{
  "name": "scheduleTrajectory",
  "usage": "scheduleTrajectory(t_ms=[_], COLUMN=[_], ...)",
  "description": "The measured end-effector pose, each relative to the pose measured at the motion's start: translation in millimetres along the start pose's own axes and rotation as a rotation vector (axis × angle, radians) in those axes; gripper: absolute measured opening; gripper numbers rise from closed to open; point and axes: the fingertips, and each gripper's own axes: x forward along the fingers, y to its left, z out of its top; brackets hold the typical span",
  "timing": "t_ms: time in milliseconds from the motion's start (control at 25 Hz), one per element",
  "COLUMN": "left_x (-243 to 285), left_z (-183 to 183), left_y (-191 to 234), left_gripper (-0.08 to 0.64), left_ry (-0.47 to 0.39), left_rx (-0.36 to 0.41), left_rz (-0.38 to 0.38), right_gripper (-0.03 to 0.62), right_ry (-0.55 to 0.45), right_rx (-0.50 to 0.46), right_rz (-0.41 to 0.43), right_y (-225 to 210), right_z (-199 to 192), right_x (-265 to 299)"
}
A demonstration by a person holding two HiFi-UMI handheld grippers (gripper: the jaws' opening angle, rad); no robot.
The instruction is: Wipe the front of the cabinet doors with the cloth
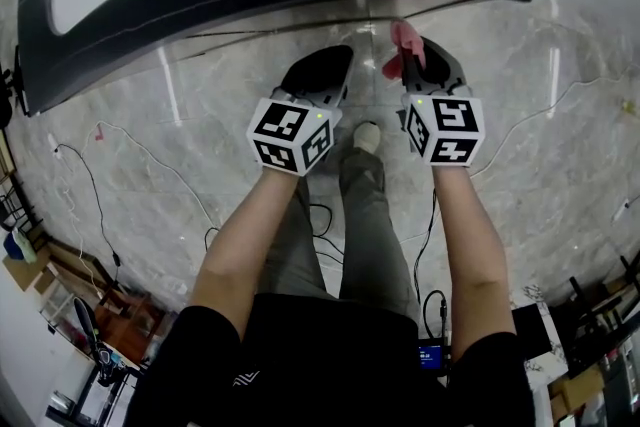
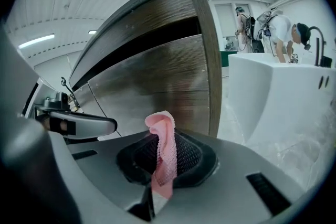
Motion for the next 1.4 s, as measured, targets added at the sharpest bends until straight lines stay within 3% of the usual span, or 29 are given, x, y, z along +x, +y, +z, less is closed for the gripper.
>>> scheduleTrajectory(t_ms=[960,1400], left_x=[-108.6,-126.2], left_z=[-35.2,-40.6], left_y=[143.1,179.0], left_gripper=[0.009,0.009], left_ry=[-0.032,-0.04], left_rx=[-0.071,-0.078], left_rz=[0.164,0.206], right_gripper=[0.048,0.048], right_ry=[0.08,0.097], right_rx=[-0.103,-0.153], right_rz=[0.166,0.214], right_y=[177.1,220.3], right_z=[-28.8,-24.6], right_x=[93.2,133.9])
